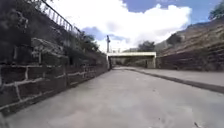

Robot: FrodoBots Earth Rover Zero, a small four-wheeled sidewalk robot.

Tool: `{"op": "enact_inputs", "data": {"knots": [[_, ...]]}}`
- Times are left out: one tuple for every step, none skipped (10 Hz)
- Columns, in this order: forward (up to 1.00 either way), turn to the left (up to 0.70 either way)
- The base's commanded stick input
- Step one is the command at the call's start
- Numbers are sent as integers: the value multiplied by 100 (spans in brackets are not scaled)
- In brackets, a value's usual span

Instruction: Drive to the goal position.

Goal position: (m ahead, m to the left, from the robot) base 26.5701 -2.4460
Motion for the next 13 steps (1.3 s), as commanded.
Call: {"op": "enact_inputs", "data": {"knots": [[70, 0], [70, 0], [70, 0], [70, 0], [70, 0], [70, 0], [70, 0], [70, 0], [70, 0], [70, 0], [70, 0], [70, 0], [70, 0]]}}
